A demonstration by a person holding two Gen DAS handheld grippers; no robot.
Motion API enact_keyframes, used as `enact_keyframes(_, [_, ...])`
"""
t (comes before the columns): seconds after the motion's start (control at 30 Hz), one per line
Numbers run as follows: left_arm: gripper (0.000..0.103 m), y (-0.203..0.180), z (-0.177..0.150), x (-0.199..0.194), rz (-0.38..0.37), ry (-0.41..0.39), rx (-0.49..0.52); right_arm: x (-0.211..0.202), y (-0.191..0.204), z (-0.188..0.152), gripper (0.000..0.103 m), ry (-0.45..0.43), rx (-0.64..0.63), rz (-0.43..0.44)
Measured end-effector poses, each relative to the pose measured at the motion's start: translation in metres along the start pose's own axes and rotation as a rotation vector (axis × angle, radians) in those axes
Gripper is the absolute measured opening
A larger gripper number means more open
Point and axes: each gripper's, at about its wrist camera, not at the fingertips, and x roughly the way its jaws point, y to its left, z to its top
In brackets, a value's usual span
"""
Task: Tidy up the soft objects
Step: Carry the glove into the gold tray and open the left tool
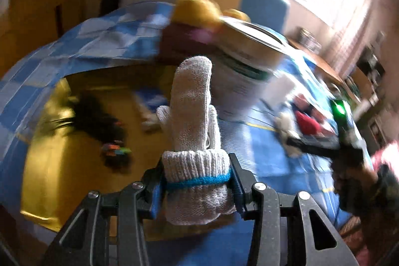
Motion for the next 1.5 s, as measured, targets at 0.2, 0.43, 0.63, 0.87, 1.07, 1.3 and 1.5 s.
enact_keyframes(0.2, [0.045, 0.082, 0.021, 0.009, 0.083, 0.037, -0.149, 0.0, 0.002, -0.001, 0.03, -0.003, -0.016, -0.014])
enact_keyframes(0.43, [0.047, 0.13, 0.042, 0.051, 0.163, 0.133, -0.195, -0.001, 0.003, -0.001, 0.03, -0.004, -0.022, -0.02])
enact_keyframes(0.63, [0.062, 0.155, 0.055, 0.076, 0.226, 0.152, -0.218, -0.001, 0.003, -0.001, 0.03, -0.004, -0.02, -0.018])
enact_keyframes(0.87, [0.074, 0.144, 0.047, 0.051, 0.288, 0.062, -0.215, 0.0, 0.003, -0.002, 0.03, -0.014, -0.024, -0.03])
enact_keyframes(1.07, [0.075, 0.109, 0.018, 0.026, 0.194, 0.032, -0.169, -0.006, 0.006, -0.001, 0.027, -0.031, 0.012, -0.051])
enact_keyframes(1.3, [0.075, 0.079, -0.004, 0.014, 0.136, 0.043, -0.09, -0.044, 0.001, 0.008, 0.026, -0.112, 0.085, -0.027])
enact_keyframes(1.5, [0.075, 0.069, -0.011, 0.006, 0.101, 0.033, -0.074, -0.085, -0.01, 0.06, 0.026, -0.208, 0.129, -0.103])
